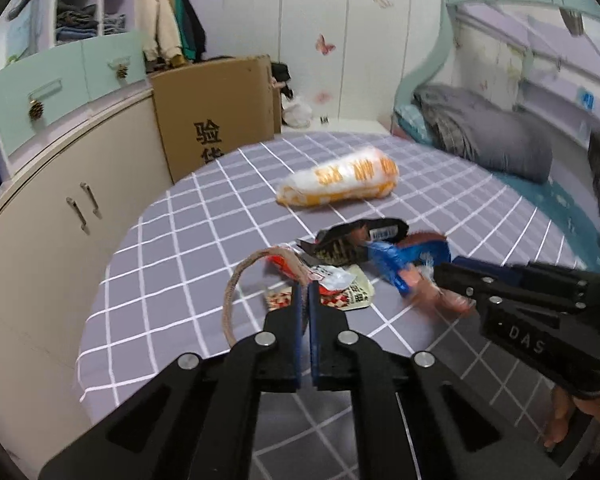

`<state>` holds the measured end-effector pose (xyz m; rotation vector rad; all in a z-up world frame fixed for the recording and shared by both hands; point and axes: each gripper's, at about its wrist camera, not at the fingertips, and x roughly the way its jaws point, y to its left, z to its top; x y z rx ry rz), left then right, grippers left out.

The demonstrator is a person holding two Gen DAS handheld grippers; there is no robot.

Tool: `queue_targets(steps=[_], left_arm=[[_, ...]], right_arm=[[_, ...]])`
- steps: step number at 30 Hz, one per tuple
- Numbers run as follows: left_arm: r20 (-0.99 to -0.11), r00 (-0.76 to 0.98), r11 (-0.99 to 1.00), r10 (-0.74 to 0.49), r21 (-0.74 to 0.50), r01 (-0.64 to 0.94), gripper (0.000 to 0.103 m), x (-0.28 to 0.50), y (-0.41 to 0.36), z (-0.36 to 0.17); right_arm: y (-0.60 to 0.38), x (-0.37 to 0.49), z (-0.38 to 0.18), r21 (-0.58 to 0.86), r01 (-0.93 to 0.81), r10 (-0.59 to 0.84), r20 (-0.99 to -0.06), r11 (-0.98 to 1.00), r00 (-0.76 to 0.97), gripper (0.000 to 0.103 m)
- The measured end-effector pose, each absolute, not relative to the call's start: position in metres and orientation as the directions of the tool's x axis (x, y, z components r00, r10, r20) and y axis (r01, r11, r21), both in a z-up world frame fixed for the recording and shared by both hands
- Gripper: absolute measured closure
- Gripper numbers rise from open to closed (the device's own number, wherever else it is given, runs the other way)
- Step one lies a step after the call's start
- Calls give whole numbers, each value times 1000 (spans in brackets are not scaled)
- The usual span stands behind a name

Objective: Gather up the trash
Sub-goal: 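Grasp the tan string loop with the left gripper while the right gripper grasps the blue cookie wrapper, then carry the string loop and blue wrapper over the bin and open both grippers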

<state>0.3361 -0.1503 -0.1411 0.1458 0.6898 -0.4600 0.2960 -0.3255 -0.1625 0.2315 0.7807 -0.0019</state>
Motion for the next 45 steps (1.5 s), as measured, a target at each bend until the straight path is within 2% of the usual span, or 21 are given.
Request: queue_targets(steps=[6, 11, 16, 17, 19, 20, 22, 23, 24, 26, 28, 29, 30, 37, 45], left_arm=[[-571, 707, 894, -417, -117, 433, 100, 315, -108, -121], [-553, 722, 902, -415, -144, 408, 100, 300, -81, -114], [-556, 734, 918, -389, -167, 360, 100, 291, -57, -114], [-560, 739, 924, -375, -160, 348, 100, 291, -54, -115], [-568, 743, 932, -354, -151, 329, 100, 291, -49, -116], [-570, 743, 934, -350, -154, 322, 100, 292, -46, -117], [-577, 745, 941, -334, -154, 303, 100, 292, -40, -119], [-578, 746, 943, -329, -154, 296, 100, 294, -37, -120], [-582, 746, 945, -323, -157, 287, 100, 295, -33, -121], [-588, 746, 949, -313, -156, 275, 100, 296, -28, -124], [-594, 746, 952, -302, -155, 263, 100, 297, -22, -126], [-594, 745, 952, -303, -160, 259, 100, 297, -19, -127], [-593, 746, 952, -304, -165, 257, 100, 297, -16, -128], [-580, 746, 945, -328, -204, 257, 100, 290, 3, -134], [-550, 760, 934, -346, -277, 225, 100, 265, 41, -138]], right_arm=[[-318, 282, -158, 176, 77, 64, -679, 981, 731, 98], [-311, 265, -151, 178, 73, 62, -649, 981, 758, 99], [-306, 263, -150, 214, 92, 76, -665, 972, 743, 98], [-305, 266, -150, 223, 101, 77, -671, 970, 738, 91], [-298, 270, -149, 226, 102, 78, -667, 969, 741, 48], [-291, 272, -147, 199, 108, 52, -661, 974, 748, 34], [-278, 280, -147, 130, 104, 9, -665, 986, 746, 36], [-273, 286, -149, 105, 105, -7, -675, 989, 738, 43], [-272, 290, -151, 94, 108, -15, -685, 990, 729, 56], [-271, 304, -161, 72, 116, -27, -728, 991, 686, 67], [-271, 311, -170, 63, 112, -26, -754, 992, 656, 73], [-272, 311, -171, 75, 105, -11, -758, 992, 652, 87], [-273, 310, -171, 83, 96, 0, -758, 992, 653, 96], [-280, 279, -161, 101, 93, 7, -715, 991, 700, 100], [-225, 246, -124, 151, -66, 148, -632, 986, 760, 100]])
